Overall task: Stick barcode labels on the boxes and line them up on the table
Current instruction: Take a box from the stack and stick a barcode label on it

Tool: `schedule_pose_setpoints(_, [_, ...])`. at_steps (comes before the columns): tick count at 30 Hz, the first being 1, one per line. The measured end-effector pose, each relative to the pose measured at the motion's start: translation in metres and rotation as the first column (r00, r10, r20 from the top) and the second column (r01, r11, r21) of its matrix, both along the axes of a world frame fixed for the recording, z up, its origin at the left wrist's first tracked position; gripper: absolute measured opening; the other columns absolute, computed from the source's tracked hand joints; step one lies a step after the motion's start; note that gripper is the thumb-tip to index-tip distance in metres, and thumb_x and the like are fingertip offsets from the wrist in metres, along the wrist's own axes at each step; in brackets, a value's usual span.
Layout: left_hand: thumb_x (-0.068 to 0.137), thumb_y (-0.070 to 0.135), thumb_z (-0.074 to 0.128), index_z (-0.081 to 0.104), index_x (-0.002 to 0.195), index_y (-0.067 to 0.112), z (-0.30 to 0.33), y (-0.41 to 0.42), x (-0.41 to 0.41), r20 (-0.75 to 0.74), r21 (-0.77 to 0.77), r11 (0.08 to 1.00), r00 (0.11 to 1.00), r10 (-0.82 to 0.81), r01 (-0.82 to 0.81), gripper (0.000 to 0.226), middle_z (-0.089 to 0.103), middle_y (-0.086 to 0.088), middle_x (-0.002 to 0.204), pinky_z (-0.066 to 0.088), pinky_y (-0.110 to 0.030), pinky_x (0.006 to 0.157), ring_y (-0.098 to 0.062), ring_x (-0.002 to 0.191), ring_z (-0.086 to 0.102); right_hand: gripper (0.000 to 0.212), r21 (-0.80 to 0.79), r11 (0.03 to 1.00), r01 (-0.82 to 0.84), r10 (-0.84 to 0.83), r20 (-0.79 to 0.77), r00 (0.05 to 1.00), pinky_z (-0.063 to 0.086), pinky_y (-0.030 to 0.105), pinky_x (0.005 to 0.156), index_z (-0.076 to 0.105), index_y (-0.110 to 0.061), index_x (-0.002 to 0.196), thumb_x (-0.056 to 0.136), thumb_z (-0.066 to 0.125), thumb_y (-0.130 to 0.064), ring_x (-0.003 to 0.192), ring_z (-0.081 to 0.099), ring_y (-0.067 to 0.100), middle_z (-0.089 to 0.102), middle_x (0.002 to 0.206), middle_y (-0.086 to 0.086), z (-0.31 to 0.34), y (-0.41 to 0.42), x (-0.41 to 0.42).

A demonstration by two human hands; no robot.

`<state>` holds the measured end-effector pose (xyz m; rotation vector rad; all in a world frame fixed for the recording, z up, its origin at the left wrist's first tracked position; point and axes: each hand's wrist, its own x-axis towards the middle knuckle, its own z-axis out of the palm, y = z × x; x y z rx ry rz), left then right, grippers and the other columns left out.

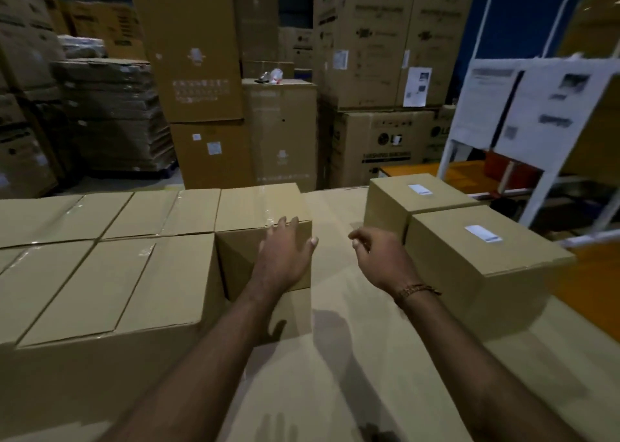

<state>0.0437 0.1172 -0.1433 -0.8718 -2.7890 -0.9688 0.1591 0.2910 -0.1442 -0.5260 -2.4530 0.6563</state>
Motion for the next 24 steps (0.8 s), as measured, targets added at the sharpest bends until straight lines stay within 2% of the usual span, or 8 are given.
schedule_pose_setpoints(3, [0.108, 0.048, 0.05, 0.036, 0.162, 0.021, -0.008, 0.035, 0.025, 0.036, 0.038, 0.998, 0.998, -0.054, 0.053, 0.063, 0.03, -0.005, 0.171, 0.03, -0.055, 0.125, -0.033, 0.159, 0.024, 0.025, -0.029, 0.997, 0.072, -0.072, -0.026, 0.997, 0.049, 0.025, 0.084, 0.079, -0.02, 0.119, 0.103, 0.06, -0.02, 0.102, 0.071, 0.018, 0.078, 0.115, 0.0, 0.001, 0.036, 0.026])
schedule_pose_setpoints(8, [0.111, 0.03, 0.049, 0.044, 0.159, 0.015, -0.007, 0.111, 0.069, 0.052, 0.157, 0.979, 0.988, -0.143, 0.133, 0.051, 0.046, -0.006, 0.163, 0.033, -0.034, 0.12, -0.026, 0.149, 0.043, 0.026, -0.007, 0.994, 0.106, -0.106, -0.035, 0.994, 0.06, 0.043, 0.088, 0.076, -0.024, 0.117, 0.103, 0.055, -0.031, 0.1, 0.069, 0.021, 0.077, 0.111, -0.001, -0.011, 0.109, 0.073])
schedule_pose_setpoints(11, [0.111, 0.031, 0.05, 0.044, 0.159, 0.017, -0.009, 0.165, 0.099, 0.089, 0.177, 0.967, 0.976, -0.199, 0.181, 0.05, 0.053, -0.004, 0.158, 0.037, -0.029, 0.111, -0.024, 0.144, 0.05, 0.022, 0.022, 0.994, 0.108, -0.108, -0.024, 0.994, 0.059, 0.044, 0.085, 0.075, -0.022, 0.113, 0.104, 0.056, -0.026, 0.098, 0.068, 0.022, 0.075, 0.107, 0.001, -0.019, 0.16, 0.101])
schedule_pose_setpoints(14, [0.109, 0.035, 0.052, 0.045, 0.157, 0.019, -0.02, 0.22, 0.117, 0.132, 0.182, 0.962, 0.964, -0.229, 0.203, 0.051, 0.057, -0.004, 0.153, 0.043, -0.034, 0.111, -0.024, 0.139, 0.055, 0.024, 0.044, 0.982, 0.181, -0.18, -0.036, 0.983, 0.06, 0.04, 0.088, 0.075, -0.019, 0.122, 0.105, 0.058, -0.025, 0.103, 0.067, 0.018, 0.076, 0.115, 0.002, -0.021, 0.213, 0.122])
schedule_pose_setpoints(17, [0.107, 0.04, 0.054, 0.042, 0.158, 0.022, -0.028, 0.267, 0.131, 0.174, 0.202, 0.961, 0.959, -0.223, 0.187, 0.055, 0.054, -0.002, 0.156, 0.045, -0.04, 0.114, -0.024, 0.142, 0.052, 0.031, 0.051, 0.971, 0.234, -0.234, -0.011, 0.972, 0.059, 0.04, 0.088, 0.071, -0.02, 0.13, 0.106, 0.06, -0.035, 0.107, 0.066, 0.018, 0.073, 0.12, 0.002, -0.021, 0.267, 0.134])
schedule_pose_setpoints(20, [0.108, 0.041, 0.054, 0.039, 0.158, 0.017, -0.033, 0.304, 0.141, 0.211, 0.174, 0.969, 0.954, -0.213, 0.178, 0.058, 0.049, -0.005, 0.159, 0.041, -0.037, 0.112, -0.027, 0.143, 0.049, 0.043, 0.085, 0.951, 0.299, -0.304, 0.062, 0.951, 0.058, 0.051, 0.093, 0.066, -0.021, 0.136, 0.103, 0.06, -0.048, 0.119, 0.06, 0.026, 0.068, 0.129, 0.007, -0.021, 0.315, 0.141])
schedule_pose_setpoints(24, [0.105, 0.052, 0.054, 0.031, 0.159, 0.022, -0.049, 0.334, 0.138, 0.339, 0.194, 0.973, 0.922, -0.184, 0.123, 0.067, 0.05, -0.003, 0.156, 0.045, -0.037, 0.112, -0.028, 0.139, 0.054, 0.063, 0.177, 0.907, 0.381, -0.414, 0.219, 0.884, 0.044, 0.054, 0.106, 0.053, -0.016, 0.148, 0.103, 0.053, -0.059, 0.133, 0.048, 0.038, 0.054, 0.142, 0.018, -0.023, 0.366, 0.144])
